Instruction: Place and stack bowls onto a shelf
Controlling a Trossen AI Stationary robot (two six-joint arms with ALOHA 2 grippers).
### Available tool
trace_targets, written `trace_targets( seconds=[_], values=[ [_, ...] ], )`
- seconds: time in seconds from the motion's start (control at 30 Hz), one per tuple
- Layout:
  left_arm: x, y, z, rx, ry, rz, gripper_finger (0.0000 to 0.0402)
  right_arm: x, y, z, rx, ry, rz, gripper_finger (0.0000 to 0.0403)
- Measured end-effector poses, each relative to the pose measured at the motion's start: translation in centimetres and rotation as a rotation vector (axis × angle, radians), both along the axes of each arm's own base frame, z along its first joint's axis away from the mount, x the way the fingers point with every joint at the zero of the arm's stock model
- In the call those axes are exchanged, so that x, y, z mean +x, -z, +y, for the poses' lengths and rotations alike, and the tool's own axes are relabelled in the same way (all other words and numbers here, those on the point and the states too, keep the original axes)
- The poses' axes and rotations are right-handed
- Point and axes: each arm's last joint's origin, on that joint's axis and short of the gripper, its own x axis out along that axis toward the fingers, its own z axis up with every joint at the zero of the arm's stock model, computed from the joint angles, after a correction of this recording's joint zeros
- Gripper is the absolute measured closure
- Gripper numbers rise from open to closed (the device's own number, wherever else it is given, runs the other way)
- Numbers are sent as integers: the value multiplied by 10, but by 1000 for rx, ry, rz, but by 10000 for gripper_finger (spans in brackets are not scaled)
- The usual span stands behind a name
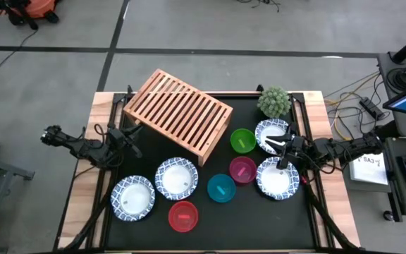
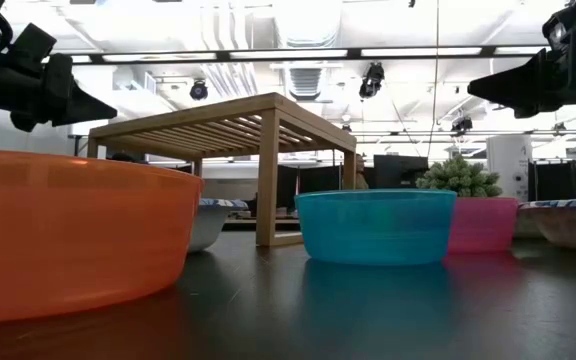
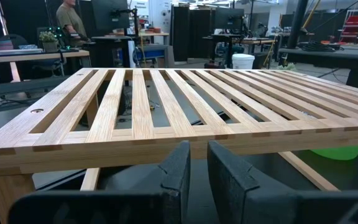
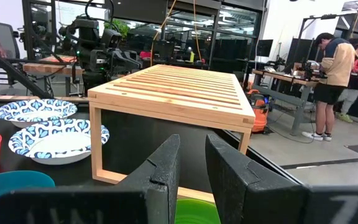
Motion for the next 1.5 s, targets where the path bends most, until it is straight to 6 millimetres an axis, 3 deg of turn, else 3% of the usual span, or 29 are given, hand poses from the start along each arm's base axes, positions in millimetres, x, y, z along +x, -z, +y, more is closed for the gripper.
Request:
trace_targets(
  seconds=[1.3, 1.5],
  values=[
    [0, 0, 0, 0, 0, 0, 364, 0, 0, 0, 1, 0, -2, 335],
    [0, 0, 0, 0, 0, 0, 364, 0, -6, 0, 355, -29, -172, 335]
  ],
)
